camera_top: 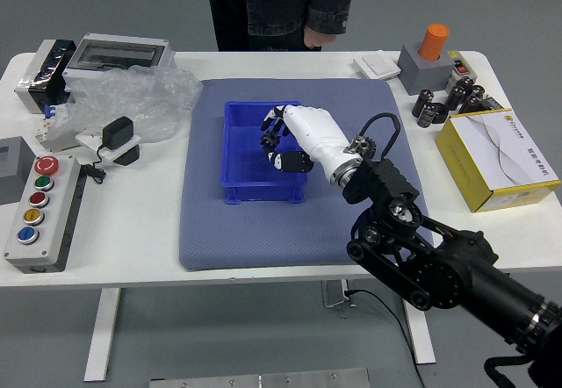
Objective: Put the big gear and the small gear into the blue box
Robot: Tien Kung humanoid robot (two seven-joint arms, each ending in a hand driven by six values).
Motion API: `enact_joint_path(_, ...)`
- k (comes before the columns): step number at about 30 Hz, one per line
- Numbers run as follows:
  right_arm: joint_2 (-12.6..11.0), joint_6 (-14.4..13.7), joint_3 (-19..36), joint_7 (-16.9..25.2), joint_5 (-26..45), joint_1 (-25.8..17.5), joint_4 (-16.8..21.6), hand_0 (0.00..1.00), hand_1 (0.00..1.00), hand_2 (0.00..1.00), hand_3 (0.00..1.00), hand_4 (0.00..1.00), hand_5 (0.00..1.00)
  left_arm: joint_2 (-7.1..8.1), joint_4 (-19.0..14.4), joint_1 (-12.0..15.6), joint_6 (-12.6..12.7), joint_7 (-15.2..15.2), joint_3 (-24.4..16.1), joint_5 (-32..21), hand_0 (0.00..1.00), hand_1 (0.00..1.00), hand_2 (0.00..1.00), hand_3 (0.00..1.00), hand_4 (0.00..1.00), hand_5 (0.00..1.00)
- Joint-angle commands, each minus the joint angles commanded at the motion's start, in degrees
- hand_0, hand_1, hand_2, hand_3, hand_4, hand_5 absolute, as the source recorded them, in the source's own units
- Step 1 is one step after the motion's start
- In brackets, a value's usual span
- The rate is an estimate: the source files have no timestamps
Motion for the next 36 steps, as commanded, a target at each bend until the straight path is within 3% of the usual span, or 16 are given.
enact_joint_path(3,-0.03,1.08,0.42,-0.31,0.88,0.00,-0.36,0.633,0.535,0.600,0.664,0.602,0.284,-0.03,0.00,0.01,0.00,0.02,0.02,0.03,0.730,0.679,0.700,0.699,0.442,0.021)
enact_joint_path(4,-0.04,1.36,0.58,-0.39,1.10,0.03,-0.44,0.621,0.528,0.633,0.727,0.693,0.334,-0.03,0.00,0.02,0.00,0.03,0.03,0.04,0.730,0.679,0.699,0.701,0.442,0.021)
enact_joint_path(9,-0.11,2.10,1.03,-0.48,1.66,0.19,-0.59,0.621,0.528,0.633,0.727,0.693,0.334,-0.04,0.00,0.02,-0.02,0.04,-0.02,0.15,0.730,0.679,0.699,0.701,0.442,0.021)
enact_joint_path(10,-0.12,2.21,1.08,-0.48,1.74,0.21,-0.59,0.611,0.525,0.672,0.778,0.743,0.357,-0.04,0.00,0.01,-0.03,0.04,-0.05,0.19,0.730,0.679,0.698,0.700,0.441,0.021)
enact_joint_path(16,-0.60,2.52,1.54,-0.52,2.27,0.37,-0.16,0.609,0.532,0.689,0.769,0.755,0.365,-0.05,0.00,0.01,-0.04,0.06,-0.04,0.22,0.730,0.679,0.699,0.701,0.440,0.022)
enact_joint_path(26,-5.42,4.89,3.55,-2.01,3.42,2.26,-1.27,0.607,0.544,0.705,0.763,0.755,0.365,0.10,0.00,-0.07,0.02,0.02,0.06,-0.06,0.730,0.680,0.701,0.701,0.441,0.023)
enact_joint_path(28,-6.36,6.05,3.44,-2.78,3.71,2.91,-2.12,0.614,0.593,0.738,0.760,0.754,0.367,0.12,0.00,-0.13,0.02,0.00,0.05,-0.11,0.730,0.680,0.704,0.702,0.440,0.022)
enact_joint_path(36,-8.20,10.26,2.20,-4.64,4.98,5.43,-7.33,0.657,0.631,0.773,0.773,0.764,0.368,0.14,0.00,-0.38,0.00,-0.01,-0.07,-0.10,0.730,0.681,0.703,0.703,0.440,0.022)
